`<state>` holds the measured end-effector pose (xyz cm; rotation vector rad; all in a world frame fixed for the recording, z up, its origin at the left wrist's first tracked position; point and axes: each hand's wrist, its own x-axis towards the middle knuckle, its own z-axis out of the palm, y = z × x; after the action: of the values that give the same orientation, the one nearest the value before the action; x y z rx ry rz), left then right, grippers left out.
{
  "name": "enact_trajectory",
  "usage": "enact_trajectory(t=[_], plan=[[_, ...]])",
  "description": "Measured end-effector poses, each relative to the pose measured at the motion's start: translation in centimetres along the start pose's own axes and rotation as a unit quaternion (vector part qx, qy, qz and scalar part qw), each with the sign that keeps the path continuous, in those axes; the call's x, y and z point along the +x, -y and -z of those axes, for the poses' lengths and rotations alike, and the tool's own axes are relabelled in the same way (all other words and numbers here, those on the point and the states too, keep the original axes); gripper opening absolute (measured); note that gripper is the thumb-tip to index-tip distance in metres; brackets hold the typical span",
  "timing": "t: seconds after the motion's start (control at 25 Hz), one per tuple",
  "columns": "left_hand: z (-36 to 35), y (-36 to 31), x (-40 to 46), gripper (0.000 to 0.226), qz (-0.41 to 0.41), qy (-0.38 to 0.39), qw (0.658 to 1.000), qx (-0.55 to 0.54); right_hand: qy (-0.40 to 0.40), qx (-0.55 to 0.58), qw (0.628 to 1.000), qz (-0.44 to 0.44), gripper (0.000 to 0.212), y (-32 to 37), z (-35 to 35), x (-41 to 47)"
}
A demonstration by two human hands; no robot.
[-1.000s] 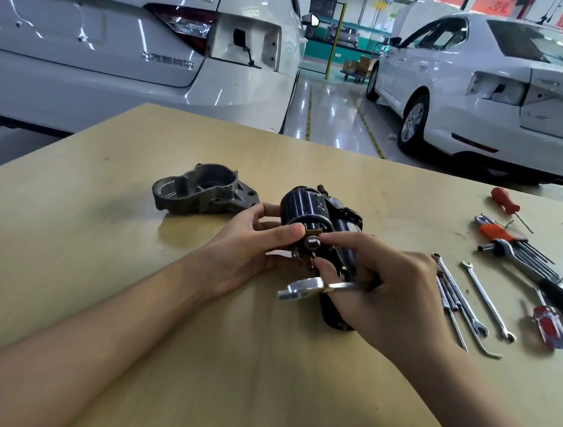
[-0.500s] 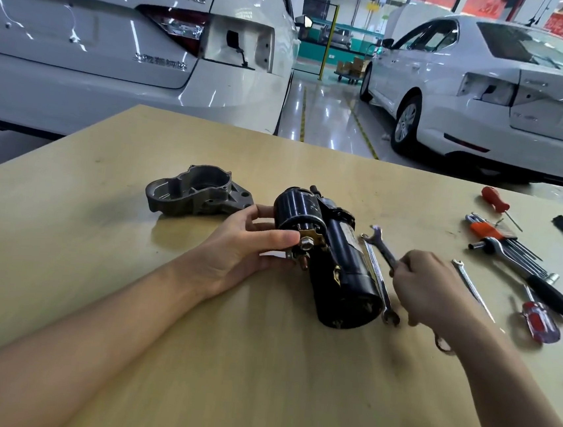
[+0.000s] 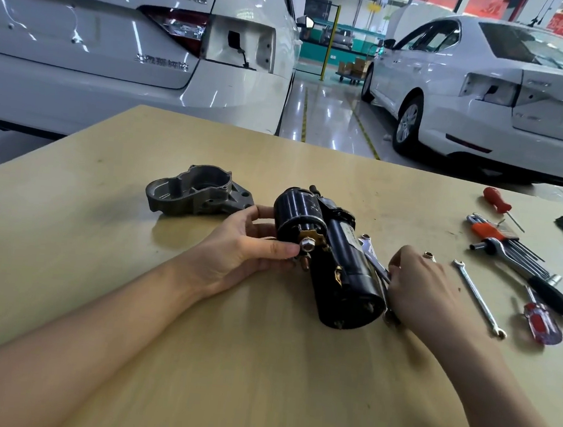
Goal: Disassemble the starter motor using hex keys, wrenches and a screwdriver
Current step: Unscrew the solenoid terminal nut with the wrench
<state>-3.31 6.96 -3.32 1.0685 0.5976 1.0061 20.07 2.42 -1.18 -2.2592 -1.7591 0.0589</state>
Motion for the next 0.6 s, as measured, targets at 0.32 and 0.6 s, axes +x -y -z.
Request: enact_trajectory(t=[0.32,0.6], plan=[[-0.6,0.0,0.0,0.074,-0.004,-0.026,1.000,0.003,-0.248,0.234,0.917,0.206,0.006,2.4,2.3,-1.8],[-0.6,-0.3,-0.1,0.057,0.007,-0.010,1.000,0.004,-0.267,0.235,0.864,0.356,0.020,5.3,-0.3,-4.1]])
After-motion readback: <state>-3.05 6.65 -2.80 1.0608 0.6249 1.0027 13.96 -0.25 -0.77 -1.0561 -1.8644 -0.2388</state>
